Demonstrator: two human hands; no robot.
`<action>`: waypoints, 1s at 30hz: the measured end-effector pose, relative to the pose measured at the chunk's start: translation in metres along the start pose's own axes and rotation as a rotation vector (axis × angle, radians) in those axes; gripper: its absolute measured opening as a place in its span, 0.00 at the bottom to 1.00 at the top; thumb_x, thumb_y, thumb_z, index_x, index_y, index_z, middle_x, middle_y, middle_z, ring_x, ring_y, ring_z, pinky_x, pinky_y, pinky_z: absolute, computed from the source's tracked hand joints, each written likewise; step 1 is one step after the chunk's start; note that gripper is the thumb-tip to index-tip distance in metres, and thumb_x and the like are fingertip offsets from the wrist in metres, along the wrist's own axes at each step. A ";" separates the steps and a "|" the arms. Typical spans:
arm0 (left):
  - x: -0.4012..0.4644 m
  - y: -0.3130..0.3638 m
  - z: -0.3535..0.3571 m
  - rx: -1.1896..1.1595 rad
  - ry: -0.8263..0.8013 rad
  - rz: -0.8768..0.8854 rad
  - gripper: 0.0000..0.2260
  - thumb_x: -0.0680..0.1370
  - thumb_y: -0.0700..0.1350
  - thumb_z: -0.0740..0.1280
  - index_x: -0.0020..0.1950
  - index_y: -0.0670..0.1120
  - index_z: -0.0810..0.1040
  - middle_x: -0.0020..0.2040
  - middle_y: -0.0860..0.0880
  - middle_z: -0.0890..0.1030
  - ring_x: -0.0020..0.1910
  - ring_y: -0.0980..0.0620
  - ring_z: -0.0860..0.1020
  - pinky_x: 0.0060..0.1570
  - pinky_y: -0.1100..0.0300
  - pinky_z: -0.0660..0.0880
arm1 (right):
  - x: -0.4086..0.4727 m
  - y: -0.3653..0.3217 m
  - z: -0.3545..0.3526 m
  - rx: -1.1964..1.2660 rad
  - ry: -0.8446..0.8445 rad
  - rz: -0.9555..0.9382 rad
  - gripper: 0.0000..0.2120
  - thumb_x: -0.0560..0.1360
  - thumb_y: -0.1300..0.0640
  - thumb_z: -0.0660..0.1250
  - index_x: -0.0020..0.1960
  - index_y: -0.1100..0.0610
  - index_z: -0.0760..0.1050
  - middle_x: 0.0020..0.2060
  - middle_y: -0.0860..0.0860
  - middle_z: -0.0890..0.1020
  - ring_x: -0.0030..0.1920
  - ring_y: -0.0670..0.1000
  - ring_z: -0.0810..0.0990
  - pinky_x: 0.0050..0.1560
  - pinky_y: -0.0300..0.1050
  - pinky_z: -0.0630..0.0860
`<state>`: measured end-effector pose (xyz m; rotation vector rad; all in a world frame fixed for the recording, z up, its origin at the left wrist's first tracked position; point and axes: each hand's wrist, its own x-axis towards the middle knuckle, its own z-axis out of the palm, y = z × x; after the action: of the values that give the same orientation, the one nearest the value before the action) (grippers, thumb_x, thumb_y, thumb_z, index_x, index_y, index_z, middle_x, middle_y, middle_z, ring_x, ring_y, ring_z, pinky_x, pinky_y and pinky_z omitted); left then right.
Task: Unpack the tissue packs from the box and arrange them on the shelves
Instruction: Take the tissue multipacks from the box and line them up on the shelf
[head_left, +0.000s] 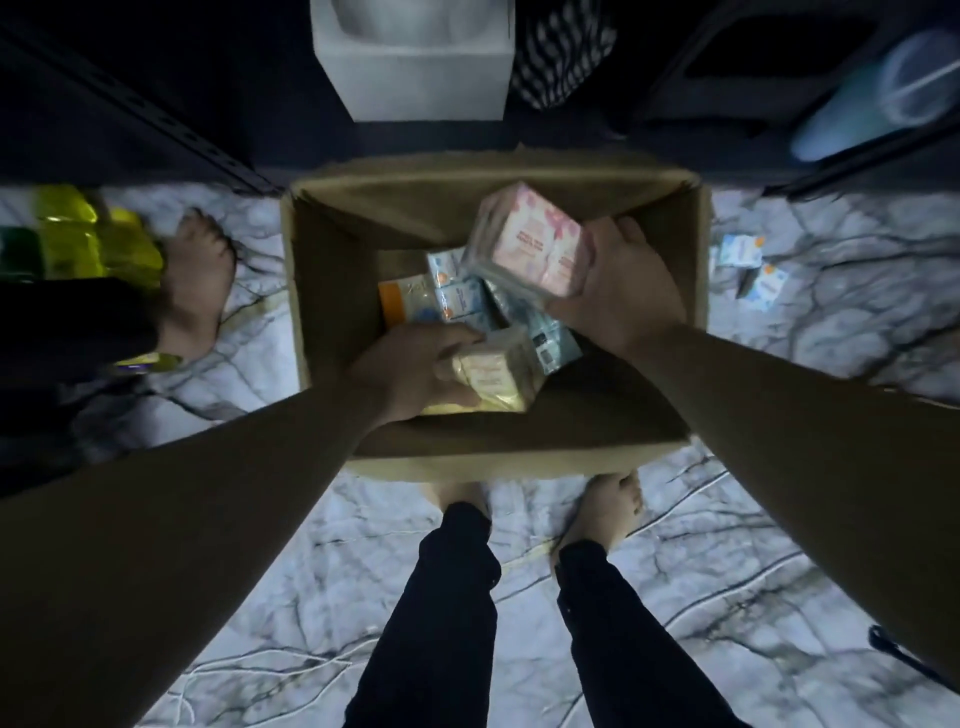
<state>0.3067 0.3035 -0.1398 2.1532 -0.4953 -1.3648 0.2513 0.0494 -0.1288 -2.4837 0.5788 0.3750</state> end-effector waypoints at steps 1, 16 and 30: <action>-0.010 0.003 -0.004 -0.018 0.001 0.014 0.34 0.68 0.50 0.84 0.73 0.57 0.77 0.68 0.52 0.80 0.66 0.52 0.79 0.69 0.47 0.75 | -0.010 -0.006 -0.018 0.009 0.002 0.012 0.37 0.64 0.43 0.81 0.66 0.56 0.71 0.62 0.56 0.75 0.60 0.61 0.77 0.56 0.54 0.77; -0.264 0.226 -0.095 0.035 0.342 0.215 0.34 0.67 0.54 0.84 0.72 0.57 0.78 0.61 0.59 0.77 0.61 0.59 0.76 0.64 0.66 0.71 | -0.188 -0.104 -0.296 0.120 0.159 0.009 0.36 0.63 0.47 0.81 0.66 0.55 0.72 0.57 0.54 0.77 0.58 0.58 0.77 0.53 0.54 0.76; -0.373 0.328 -0.099 -0.074 0.703 0.359 0.35 0.66 0.63 0.81 0.72 0.61 0.78 0.61 0.59 0.81 0.61 0.58 0.80 0.63 0.52 0.77 | -0.271 -0.099 -0.424 0.256 0.341 -0.217 0.39 0.64 0.39 0.81 0.71 0.42 0.70 0.55 0.41 0.73 0.58 0.48 0.78 0.54 0.55 0.79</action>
<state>0.2331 0.2804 0.3608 2.1682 -0.4966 -0.3825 0.1222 -0.0333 0.3601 -2.3402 0.4487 -0.1996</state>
